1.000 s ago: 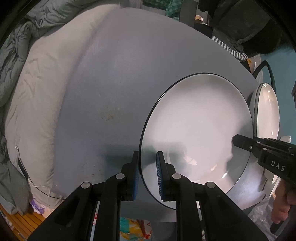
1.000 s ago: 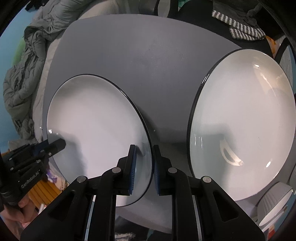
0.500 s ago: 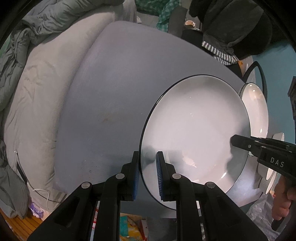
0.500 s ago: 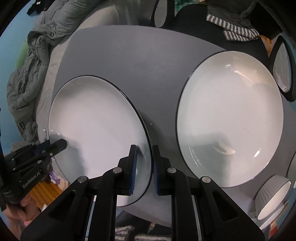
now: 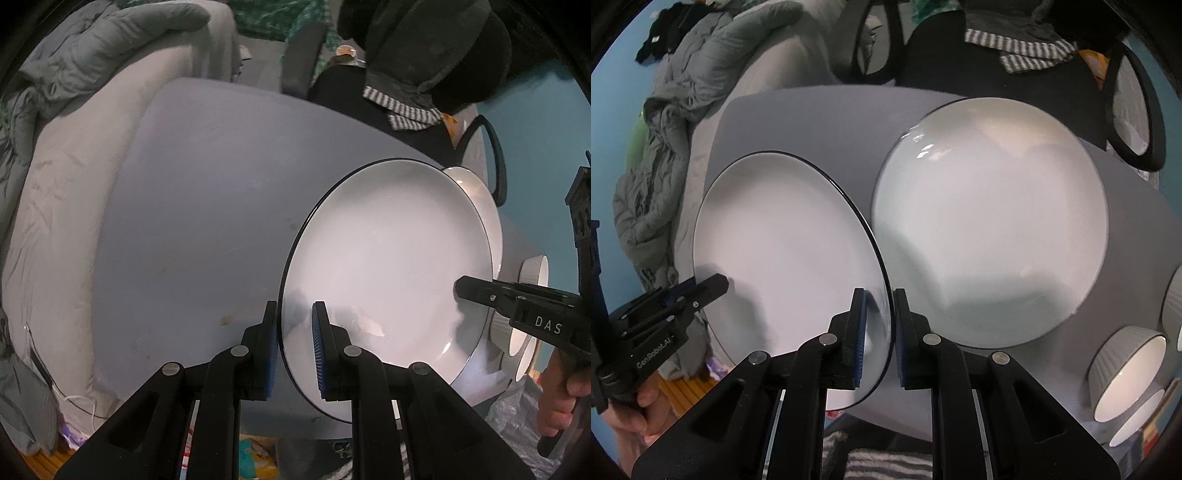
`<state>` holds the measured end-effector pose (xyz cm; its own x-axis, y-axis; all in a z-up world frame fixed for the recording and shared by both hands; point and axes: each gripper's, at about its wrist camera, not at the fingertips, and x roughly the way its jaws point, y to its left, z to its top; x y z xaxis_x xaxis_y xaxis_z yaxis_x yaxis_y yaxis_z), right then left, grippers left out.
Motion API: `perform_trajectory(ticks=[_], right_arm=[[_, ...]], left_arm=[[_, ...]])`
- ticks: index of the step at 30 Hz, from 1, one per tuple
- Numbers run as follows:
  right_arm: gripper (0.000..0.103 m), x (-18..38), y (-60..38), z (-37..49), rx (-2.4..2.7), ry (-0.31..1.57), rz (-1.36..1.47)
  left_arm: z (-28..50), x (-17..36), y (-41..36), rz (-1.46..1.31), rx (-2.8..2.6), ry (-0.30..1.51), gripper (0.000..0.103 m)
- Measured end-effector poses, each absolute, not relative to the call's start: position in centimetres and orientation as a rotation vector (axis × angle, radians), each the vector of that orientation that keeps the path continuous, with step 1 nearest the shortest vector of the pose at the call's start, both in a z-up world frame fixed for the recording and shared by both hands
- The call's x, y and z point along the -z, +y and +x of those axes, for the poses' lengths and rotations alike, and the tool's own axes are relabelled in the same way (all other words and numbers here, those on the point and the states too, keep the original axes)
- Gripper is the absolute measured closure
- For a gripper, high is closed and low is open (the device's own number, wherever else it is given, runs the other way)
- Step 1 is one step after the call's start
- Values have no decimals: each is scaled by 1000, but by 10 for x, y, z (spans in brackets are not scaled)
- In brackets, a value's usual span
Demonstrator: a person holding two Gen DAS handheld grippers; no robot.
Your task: Organize plates and bowls
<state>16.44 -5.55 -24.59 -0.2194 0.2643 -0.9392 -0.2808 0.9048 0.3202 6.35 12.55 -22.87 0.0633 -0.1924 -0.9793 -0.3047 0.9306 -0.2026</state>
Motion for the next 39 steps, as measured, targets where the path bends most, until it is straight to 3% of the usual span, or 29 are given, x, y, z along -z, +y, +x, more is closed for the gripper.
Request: perform_trajectory(ticks=[17,39], right_arm=[[90,241,-132,187,-392,1702,120],[90,269,-172,217,-352,1744,175]], left_arm=[[125,228,57,-313,47,1552,86],[160,250,24,-269,69,1625,86]])
